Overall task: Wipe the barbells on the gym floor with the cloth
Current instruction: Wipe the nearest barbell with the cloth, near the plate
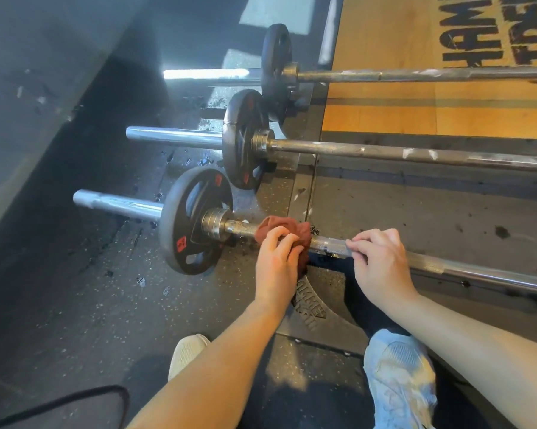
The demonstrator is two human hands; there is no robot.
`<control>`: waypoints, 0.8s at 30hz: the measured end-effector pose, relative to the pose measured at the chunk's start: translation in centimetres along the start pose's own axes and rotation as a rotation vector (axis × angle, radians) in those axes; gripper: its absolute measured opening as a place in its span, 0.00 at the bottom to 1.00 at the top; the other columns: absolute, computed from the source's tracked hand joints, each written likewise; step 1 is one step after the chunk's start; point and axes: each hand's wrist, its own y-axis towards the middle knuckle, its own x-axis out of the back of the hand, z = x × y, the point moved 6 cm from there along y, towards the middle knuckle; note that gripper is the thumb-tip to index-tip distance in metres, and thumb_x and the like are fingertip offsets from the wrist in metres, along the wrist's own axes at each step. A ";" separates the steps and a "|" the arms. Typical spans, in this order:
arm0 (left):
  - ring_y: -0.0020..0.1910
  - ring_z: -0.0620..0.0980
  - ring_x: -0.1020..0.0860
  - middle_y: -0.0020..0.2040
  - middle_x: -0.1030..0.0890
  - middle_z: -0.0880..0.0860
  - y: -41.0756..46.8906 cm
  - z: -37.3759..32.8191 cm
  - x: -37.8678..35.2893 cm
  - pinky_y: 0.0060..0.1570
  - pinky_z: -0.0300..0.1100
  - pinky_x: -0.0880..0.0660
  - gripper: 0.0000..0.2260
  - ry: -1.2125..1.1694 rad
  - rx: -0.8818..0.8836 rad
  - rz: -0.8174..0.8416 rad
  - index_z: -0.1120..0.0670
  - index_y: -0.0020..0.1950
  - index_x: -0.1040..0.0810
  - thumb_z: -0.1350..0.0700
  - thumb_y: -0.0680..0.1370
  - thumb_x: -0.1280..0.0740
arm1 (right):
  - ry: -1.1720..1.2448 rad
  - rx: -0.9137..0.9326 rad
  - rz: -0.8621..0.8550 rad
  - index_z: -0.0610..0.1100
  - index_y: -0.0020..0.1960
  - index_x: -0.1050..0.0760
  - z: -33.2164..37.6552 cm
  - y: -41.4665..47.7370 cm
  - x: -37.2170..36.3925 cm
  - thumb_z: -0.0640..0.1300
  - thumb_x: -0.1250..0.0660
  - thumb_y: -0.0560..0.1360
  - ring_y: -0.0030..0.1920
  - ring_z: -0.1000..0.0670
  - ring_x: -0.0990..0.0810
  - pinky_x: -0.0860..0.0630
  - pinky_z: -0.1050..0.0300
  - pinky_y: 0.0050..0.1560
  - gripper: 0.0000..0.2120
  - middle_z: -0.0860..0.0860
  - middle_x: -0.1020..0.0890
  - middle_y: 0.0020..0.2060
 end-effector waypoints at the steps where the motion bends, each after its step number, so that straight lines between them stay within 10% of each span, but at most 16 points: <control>1: 0.56 0.35 0.29 0.59 0.27 0.41 0.2 -0.3 -0.1 0.59 0.28 0.30 0.05 0.025 -0.037 0.009 0.52 0.56 0.19 0.57 0.83 0.34 | -0.001 0.007 0.001 0.39 0.51 0.13 0.0 0.0 0.0 0.32 0.27 0.74 0.50 0.45 0.28 0.27 0.48 0.47 0.08 0.48 0.17 0.45; 7: 0.60 0.50 0.29 0.62 0.21 0.48 2.9 5.3 4.9 0.58 0.39 0.36 0.13 0.286 0.078 -0.208 0.49 0.63 0.19 0.47 0.83 0.38 | 0.010 -0.002 0.006 0.40 0.51 0.13 -0.1 0.4 0.0 0.33 0.27 0.75 0.50 0.46 0.29 0.28 0.50 0.48 0.07 0.49 0.17 0.45; 9: 0.63 0.45 0.35 0.66 0.25 0.47 2.9 6.7 4.6 0.62 0.29 0.43 0.20 0.270 0.093 -0.155 0.48 0.67 0.20 0.42 0.83 0.44 | 0.018 -0.013 0.008 0.40 0.51 0.13 -0.2 0.2 0.0 0.33 0.27 0.75 0.50 0.47 0.29 0.28 0.50 0.48 0.07 0.50 0.17 0.45; 14: 0.61 0.49 0.31 0.63 0.23 0.40 2.8 3.9 1.9 0.63 0.50 0.31 0.11 0.177 -0.052 -0.066 0.47 0.63 0.18 0.52 0.84 0.37 | 0.019 -0.018 0.028 0.41 0.51 0.13 -0.2 0.2 0.1 0.34 0.27 0.75 0.51 0.47 0.29 0.28 0.51 0.48 0.07 0.49 0.18 0.45; 20: 0.61 0.47 0.24 0.59 0.19 0.43 3.6 -0.1 0.6 0.63 0.48 0.36 0.09 0.314 -0.281 0.087 0.44 0.60 0.18 0.52 0.82 0.34 | 0.010 -0.039 0.066 0.41 0.52 0.13 -0.1 0.2 0.1 0.35 0.27 0.76 0.51 0.48 0.29 0.25 0.48 0.48 0.07 0.51 0.19 0.46; 24: 0.59 0.53 0.20 0.56 0.18 0.47 5.3 5.3 2.7 0.63 0.57 0.28 0.24 0.357 -0.372 0.216 0.40 0.72 0.28 0.50 0.77 0.30 | 0.014 -0.037 0.076 0.42 0.53 0.14 -0.1 0.2 0.3 0.35 0.27 0.76 0.51 0.48 0.29 0.25 0.49 0.47 0.08 0.51 0.18 0.47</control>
